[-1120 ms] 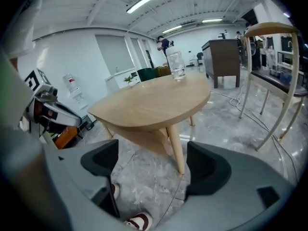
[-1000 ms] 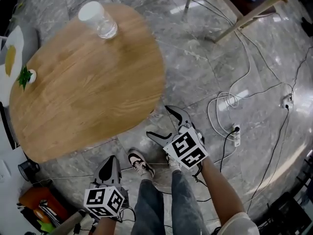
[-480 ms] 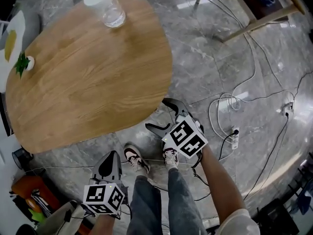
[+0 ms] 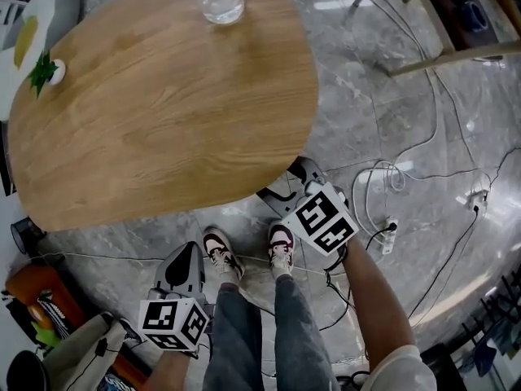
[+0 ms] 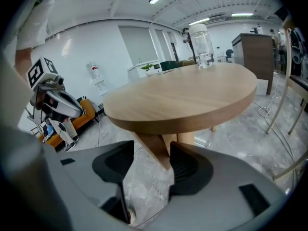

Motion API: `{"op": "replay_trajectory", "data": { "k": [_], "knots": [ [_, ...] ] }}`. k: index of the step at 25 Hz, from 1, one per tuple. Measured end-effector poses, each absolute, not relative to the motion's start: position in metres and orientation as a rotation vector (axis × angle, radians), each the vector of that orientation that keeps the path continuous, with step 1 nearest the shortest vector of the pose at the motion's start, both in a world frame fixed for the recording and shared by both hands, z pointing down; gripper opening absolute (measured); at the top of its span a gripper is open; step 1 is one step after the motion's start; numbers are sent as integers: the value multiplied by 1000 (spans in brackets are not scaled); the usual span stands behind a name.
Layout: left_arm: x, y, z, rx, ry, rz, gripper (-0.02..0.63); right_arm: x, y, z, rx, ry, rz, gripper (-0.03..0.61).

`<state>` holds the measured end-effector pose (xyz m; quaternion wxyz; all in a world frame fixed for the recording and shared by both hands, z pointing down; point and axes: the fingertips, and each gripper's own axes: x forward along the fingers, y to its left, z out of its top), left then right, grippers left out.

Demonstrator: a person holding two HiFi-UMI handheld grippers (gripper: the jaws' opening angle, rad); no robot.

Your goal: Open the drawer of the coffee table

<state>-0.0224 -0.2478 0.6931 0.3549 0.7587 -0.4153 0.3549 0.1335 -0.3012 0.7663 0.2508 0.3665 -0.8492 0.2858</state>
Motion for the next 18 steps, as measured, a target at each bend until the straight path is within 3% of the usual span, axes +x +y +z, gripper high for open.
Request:
{"op": "replay_trajectory", "data": {
  "k": [3,9,18],
  "knots": [
    [-25,-246,695,1950,-1082,912,-8,134,-304,768,996,-2305,738,193],
    [-24,-243,697,1944,-1081,903,-8,134,-300,768,875,-2327,631,150],
    [-22,-238,702,1946,-1068,913,-8,135,-298,765,807,-2337,589,127]
  ]
}}
